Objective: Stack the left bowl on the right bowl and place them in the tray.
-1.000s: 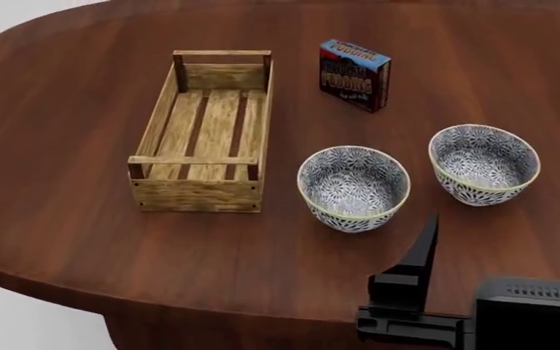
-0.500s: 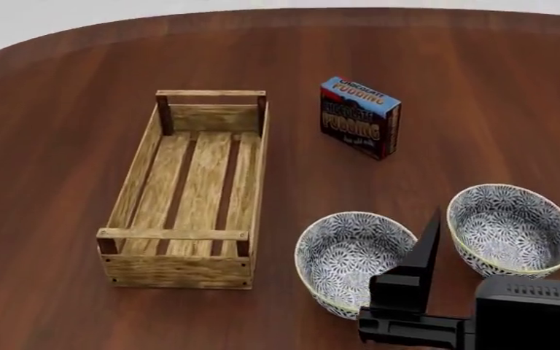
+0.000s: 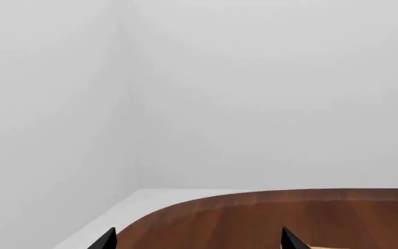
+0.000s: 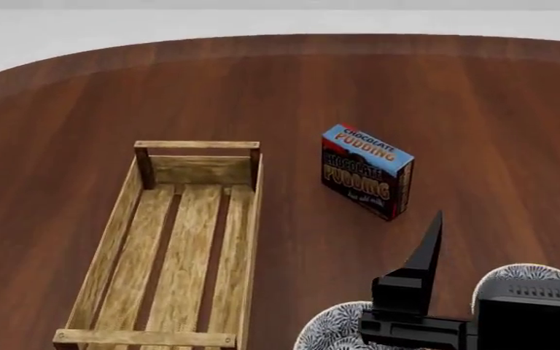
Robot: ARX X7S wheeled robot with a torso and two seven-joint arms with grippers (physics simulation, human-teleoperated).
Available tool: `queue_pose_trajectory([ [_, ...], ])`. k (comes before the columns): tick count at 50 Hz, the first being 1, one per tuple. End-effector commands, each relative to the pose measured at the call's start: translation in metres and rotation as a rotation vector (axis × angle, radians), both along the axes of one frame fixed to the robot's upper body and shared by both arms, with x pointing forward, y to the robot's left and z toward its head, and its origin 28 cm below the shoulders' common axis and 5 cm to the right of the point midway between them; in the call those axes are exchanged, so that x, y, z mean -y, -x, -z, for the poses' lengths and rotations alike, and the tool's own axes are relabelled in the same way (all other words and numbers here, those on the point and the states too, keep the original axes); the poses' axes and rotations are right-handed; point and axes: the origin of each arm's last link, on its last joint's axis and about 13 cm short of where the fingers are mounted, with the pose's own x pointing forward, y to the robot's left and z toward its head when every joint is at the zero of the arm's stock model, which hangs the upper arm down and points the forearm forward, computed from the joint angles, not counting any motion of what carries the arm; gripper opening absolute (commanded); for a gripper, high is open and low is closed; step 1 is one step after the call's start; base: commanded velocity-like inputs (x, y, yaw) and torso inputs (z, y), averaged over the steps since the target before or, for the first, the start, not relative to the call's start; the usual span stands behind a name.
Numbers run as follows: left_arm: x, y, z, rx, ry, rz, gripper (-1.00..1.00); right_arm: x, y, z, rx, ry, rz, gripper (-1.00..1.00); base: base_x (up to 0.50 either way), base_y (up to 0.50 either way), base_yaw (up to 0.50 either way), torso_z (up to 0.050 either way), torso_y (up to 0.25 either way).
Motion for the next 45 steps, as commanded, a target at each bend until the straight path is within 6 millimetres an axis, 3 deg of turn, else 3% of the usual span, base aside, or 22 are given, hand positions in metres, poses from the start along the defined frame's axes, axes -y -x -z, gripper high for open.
queue_pose_trajectory([
  [1,0.0004,-0.0003,-0.0023,0.003,0.0,0.001,1.0,0.0002,0.0001,0.001,-0.006,-0.001,-0.003,1.0,0.5,0.0,0.0,0.0,0.0],
  [26,0.0001,-0.0013,-0.0046,0.009,-0.004,-0.006,1.0,-0.0016,-0.0016,0.0084,-0.043,0.007,-0.033,1.0,0.5,0.0,0.0,0.0,0.001],
  [45,-0.0016,-0.0009,-0.0022,0.004,-0.005,-0.011,1.0,0.0003,-0.0006,0.0067,-0.082,-0.029,-0.111,1.0,0.0,0.0,0.0,0.0,0.001],
])
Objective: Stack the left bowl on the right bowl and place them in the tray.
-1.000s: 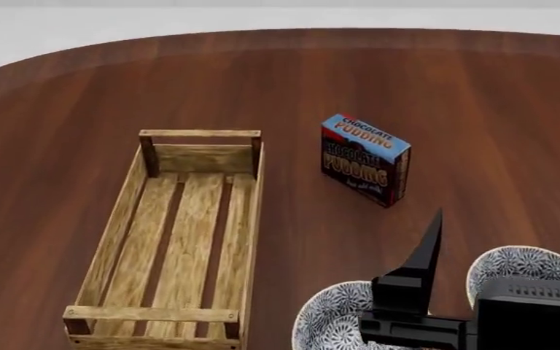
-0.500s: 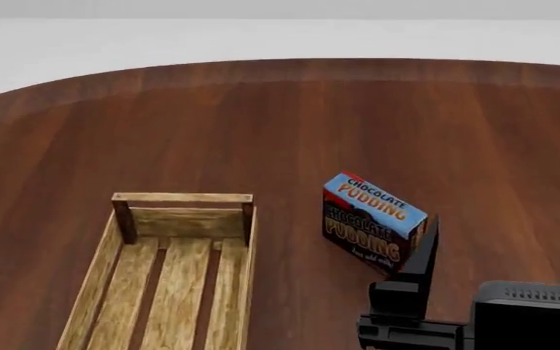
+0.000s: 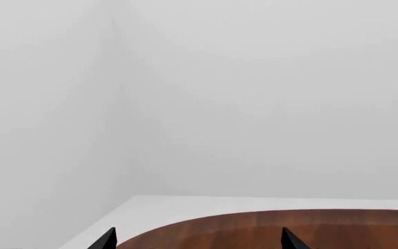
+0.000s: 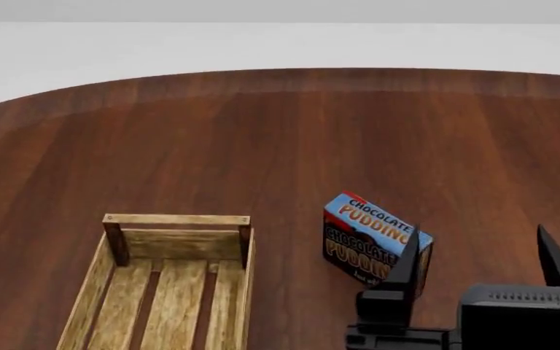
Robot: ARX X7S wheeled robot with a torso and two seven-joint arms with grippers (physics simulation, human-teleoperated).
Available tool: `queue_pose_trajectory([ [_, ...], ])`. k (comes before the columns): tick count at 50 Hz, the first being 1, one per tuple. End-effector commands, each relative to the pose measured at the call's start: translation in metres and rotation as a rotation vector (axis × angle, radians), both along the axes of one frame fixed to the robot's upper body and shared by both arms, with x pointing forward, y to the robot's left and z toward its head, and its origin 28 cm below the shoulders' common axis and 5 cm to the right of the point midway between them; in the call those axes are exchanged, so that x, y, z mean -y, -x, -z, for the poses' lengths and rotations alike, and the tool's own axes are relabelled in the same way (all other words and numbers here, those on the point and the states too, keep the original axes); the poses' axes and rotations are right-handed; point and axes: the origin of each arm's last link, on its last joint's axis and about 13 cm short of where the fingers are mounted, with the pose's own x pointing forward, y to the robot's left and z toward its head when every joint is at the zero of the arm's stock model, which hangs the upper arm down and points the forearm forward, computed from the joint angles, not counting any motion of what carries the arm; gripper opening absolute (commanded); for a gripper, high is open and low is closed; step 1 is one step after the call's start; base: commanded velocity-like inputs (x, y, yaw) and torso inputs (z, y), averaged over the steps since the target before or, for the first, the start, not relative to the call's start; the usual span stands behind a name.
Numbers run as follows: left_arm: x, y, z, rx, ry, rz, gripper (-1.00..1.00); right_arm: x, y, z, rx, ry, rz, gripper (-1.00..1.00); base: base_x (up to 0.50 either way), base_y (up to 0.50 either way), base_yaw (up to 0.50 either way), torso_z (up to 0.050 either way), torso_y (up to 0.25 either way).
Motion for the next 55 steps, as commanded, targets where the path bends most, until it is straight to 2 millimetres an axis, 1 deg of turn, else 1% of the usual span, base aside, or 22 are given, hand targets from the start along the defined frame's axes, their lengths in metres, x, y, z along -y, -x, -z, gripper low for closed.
queue_pose_trajectory([
  [1,-0.001,0.0,0.001,-0.001,-0.002,-0.004,1.0,0.003,0.001,-0.002,-0.039,-0.002,-0.046,1.0,0.0,0.0,0.0,0.0,0.0],
  [4,-0.001,0.0,0.0,-0.002,-0.001,-0.007,1.0,0.005,0.003,-0.005,-0.062,0.002,-0.067,1.0,0.0,0.0,0.0,0.0,0.0],
  [7,0.0,0.0,0.0,-0.001,0.0,-0.007,1.0,0.009,0.004,-0.004,-0.111,-0.018,-0.105,1.0,0.0,0.0,0.0,0.0,0.0],
  [12,0.0,0.0,-0.001,0.0,0.0,-0.006,1.0,0.015,0.01,-0.004,-0.165,-0.013,-0.119,1.0,0.0,0.0,0.0,0.0,0.0],
  [16,0.002,0.001,-0.002,0.003,-0.005,-0.002,1.0,0.013,0.021,-0.007,-0.237,0.02,-0.155,1.0,0.0,0.0,0.0,0.0,0.0],
  [21,0.003,0.001,-0.006,0.011,-0.012,0.001,1.0,0.014,0.025,-0.013,-0.293,0.024,-0.187,1.0,0.0,0.0,0.0,0.0,0.0],
  [30,0.007,0.0,-0.004,0.008,-0.014,0.012,1.0,0.013,0.038,0.005,-0.403,0.022,-0.209,1.0,0.0,0.0,0.0,0.0,0.0],
  [34,0.006,0.0,-0.004,0.011,-0.015,0.011,1.0,0.011,0.045,0.012,-0.444,0.014,-0.228,1.0,0.0,0.0,0.0,0.0,0.0],
  [39,0.003,0.001,0.0,0.001,-0.013,0.0,1.0,0.007,0.053,0.022,-0.49,0.018,-0.234,1.0,0.0,0.0,0.0,0.0,0.0],
  [43,0.003,0.001,-0.002,0.004,-0.015,-0.002,1.0,0.007,0.054,0.026,-0.514,0.009,-0.238,1.0,0.0,0.0,0.0,0.0,0.0],
  [55,0.004,-0.002,-0.003,0.008,-0.017,-0.002,1.0,0.008,0.059,0.032,-0.56,0.012,-0.26,1.0,0.0,0.0,0.0,0.0,0.0],
])
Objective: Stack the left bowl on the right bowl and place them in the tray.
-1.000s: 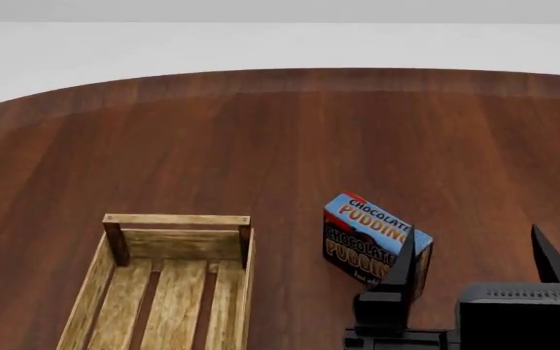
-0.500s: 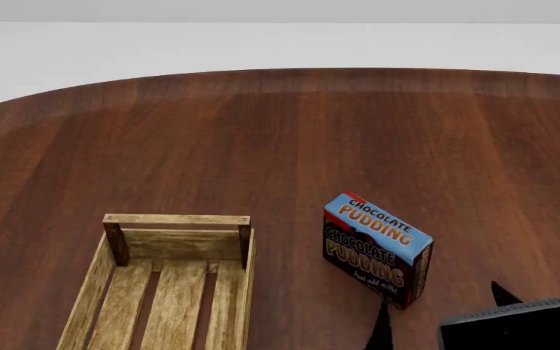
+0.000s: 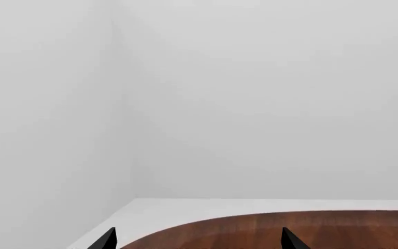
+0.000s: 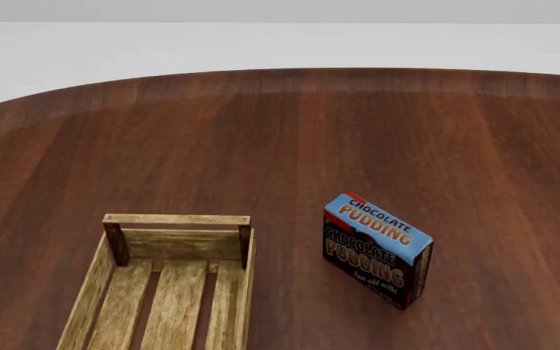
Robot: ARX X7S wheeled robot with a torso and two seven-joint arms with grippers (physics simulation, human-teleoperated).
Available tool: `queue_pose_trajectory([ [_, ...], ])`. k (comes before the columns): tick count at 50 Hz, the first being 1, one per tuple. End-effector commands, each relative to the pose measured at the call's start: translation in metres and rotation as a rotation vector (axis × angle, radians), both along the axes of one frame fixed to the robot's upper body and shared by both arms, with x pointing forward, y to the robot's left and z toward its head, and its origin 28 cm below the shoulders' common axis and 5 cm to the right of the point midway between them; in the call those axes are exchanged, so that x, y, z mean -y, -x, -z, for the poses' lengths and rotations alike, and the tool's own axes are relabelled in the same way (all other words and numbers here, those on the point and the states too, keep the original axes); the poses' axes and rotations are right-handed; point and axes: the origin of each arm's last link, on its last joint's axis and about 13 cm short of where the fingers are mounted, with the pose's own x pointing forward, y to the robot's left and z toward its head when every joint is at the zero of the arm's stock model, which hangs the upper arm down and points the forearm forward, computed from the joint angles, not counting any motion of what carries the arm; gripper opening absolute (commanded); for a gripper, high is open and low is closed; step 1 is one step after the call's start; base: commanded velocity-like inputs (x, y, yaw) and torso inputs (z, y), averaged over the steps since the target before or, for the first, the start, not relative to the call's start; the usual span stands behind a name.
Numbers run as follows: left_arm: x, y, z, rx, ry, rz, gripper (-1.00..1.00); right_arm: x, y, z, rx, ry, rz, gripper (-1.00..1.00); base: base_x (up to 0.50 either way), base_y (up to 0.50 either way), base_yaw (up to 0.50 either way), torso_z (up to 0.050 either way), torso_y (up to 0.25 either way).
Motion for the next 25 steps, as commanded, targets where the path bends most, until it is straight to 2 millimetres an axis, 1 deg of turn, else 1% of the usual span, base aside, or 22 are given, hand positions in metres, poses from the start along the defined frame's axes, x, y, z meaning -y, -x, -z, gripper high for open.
queue_pose_trajectory([
  [1,0.001,-0.002,-0.001,0.004,0.001,0.0,1.0,0.0,0.006,0.01,-0.061,-0.005,-0.023,1.0,0.0,0.0,0.0,0.0,0.0],
  [3,0.001,-0.002,-0.002,0.006,0.002,0.001,1.0,0.002,0.006,0.017,-0.074,-0.004,-0.031,1.0,0.0,0.0,0.0,0.0,0.0],
  [5,0.001,-0.002,-0.001,0.007,0.002,0.0,1.0,0.001,0.01,0.029,-0.088,-0.002,-0.038,1.0,0.0,0.0,0.0,0.0,0.0],
  [10,-0.001,-0.001,-0.002,0.009,0.003,-0.003,1.0,-0.002,0.018,0.04,-0.112,-0.009,-0.057,1.0,0.0,0.0,0.0,0.0,0.0],
  [25,-0.001,-0.001,0.0,0.006,-0.001,-0.008,1.0,-0.012,0.032,0.05,-0.19,-0.011,-0.12,1.0,0.0,0.0,0.0,0.0,0.0],
])
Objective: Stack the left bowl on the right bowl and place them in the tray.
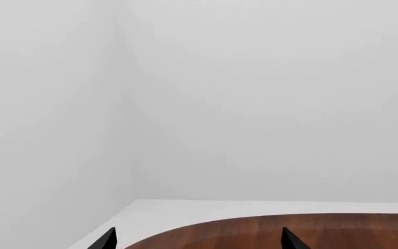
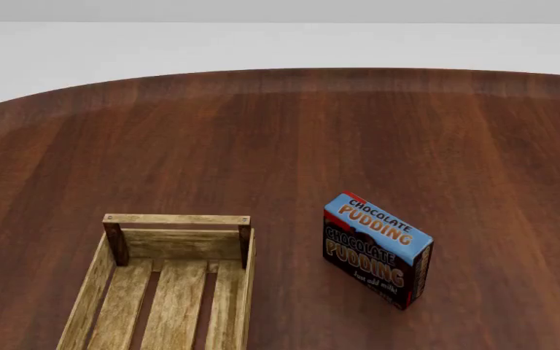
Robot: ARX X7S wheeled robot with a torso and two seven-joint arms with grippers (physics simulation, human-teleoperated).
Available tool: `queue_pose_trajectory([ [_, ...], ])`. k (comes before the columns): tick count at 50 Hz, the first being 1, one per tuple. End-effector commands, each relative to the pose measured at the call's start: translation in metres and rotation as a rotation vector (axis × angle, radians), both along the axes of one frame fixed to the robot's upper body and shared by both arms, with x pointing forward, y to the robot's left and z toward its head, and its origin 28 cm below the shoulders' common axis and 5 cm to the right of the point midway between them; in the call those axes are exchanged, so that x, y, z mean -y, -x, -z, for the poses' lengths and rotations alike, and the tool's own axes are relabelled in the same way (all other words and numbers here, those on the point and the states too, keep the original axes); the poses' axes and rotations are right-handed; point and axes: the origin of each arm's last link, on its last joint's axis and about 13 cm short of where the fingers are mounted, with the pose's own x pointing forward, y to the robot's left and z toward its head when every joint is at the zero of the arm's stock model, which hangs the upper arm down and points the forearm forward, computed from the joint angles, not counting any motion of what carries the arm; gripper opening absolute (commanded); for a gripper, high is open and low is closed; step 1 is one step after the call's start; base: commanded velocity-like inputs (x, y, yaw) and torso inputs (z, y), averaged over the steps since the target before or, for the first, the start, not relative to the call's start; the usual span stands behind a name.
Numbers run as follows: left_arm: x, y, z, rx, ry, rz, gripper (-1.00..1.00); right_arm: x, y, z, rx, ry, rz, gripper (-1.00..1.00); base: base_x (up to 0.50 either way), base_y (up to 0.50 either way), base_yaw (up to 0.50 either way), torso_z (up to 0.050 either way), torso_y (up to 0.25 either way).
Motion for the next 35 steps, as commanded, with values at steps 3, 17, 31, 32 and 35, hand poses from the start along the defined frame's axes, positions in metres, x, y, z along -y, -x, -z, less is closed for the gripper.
queue_pose_trajectory([
  [3,0.0,0.0,0.002,-0.003,-0.003,-0.002,1.0,-0.01,0.015,0.011,-0.071,-0.015,-0.061,1.0,0.0,0.0,0.0,0.0,0.0],
  [17,-0.001,0.001,0.003,-0.002,-0.001,-0.005,1.0,-0.016,0.018,0.023,-0.13,-0.011,-0.099,1.0,0.0,0.0,0.0,0.0,0.0],
  [31,-0.002,0.001,0.003,-0.004,-0.001,-0.007,1.0,-0.022,0.016,0.033,-0.156,-0.008,-0.122,1.0,0.0,0.0,0.0,0.0,0.0],
  [32,-0.002,0.001,0.003,-0.004,0.0,-0.007,1.0,-0.022,0.016,0.034,-0.159,-0.006,-0.123,1.0,0.0,0.0,0.0,0.0,0.0],
  [35,-0.002,0.001,0.004,-0.004,-0.001,-0.007,1.0,-0.024,0.015,0.036,-0.163,-0.006,-0.131,1.0,0.0,0.0,0.0,0.0,0.0],
])
